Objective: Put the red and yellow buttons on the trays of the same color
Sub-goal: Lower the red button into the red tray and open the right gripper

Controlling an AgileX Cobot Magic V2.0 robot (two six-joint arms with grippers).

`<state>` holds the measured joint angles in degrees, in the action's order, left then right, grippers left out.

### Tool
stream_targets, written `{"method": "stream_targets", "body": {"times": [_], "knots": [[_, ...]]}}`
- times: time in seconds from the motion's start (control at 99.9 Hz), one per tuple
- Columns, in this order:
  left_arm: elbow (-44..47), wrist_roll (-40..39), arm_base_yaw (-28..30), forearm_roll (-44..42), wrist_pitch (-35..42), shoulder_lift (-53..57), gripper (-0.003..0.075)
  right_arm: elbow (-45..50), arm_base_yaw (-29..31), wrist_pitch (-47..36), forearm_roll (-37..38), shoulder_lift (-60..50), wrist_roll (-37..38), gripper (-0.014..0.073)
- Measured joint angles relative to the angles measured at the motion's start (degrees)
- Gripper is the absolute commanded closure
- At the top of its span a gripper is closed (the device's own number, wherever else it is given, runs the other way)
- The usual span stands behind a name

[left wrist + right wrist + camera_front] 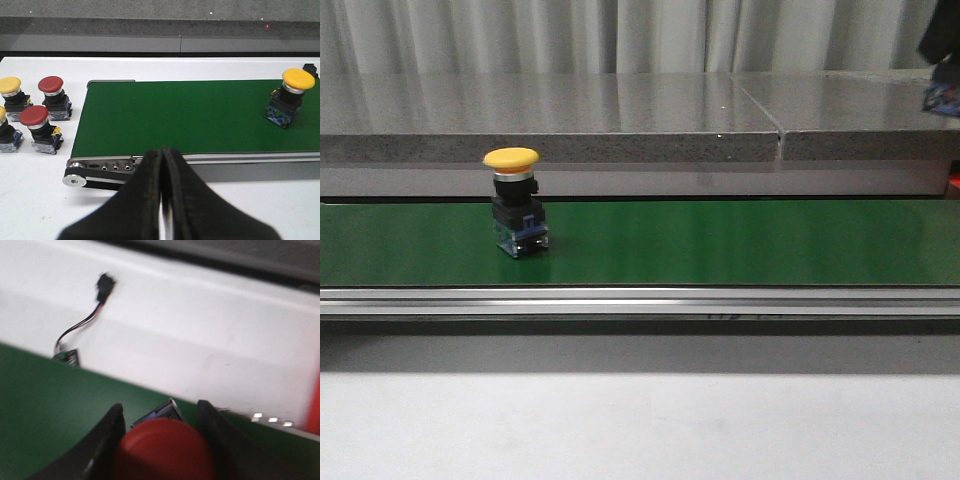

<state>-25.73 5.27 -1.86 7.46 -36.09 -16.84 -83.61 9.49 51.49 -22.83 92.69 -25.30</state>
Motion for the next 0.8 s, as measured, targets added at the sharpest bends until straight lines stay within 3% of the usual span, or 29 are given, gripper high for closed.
{"method": "stream_targets", "body": {"times": [0.15, 0.31, 0.801], "knots": [[0.0, 0.0, 0.0, 0.0, 0.0, 0.0, 0.0739, -5.2, 8.7, -0.5, 0.0, 3.3, 0.0, 0.0585], [0.0, 0.0, 0.0, 0.0, 0.0, 0.0, 0.0739, -10.4, 14.1, -1.0, 0.2, 10.7, 0.0, 0.0585], [0.0, 0.0, 0.0, 0.0, 0.0, 0.0, 0.0739, -23.9, 16.0, -3.2, 0.3, 30.5, 0.0, 0.0585]]}}
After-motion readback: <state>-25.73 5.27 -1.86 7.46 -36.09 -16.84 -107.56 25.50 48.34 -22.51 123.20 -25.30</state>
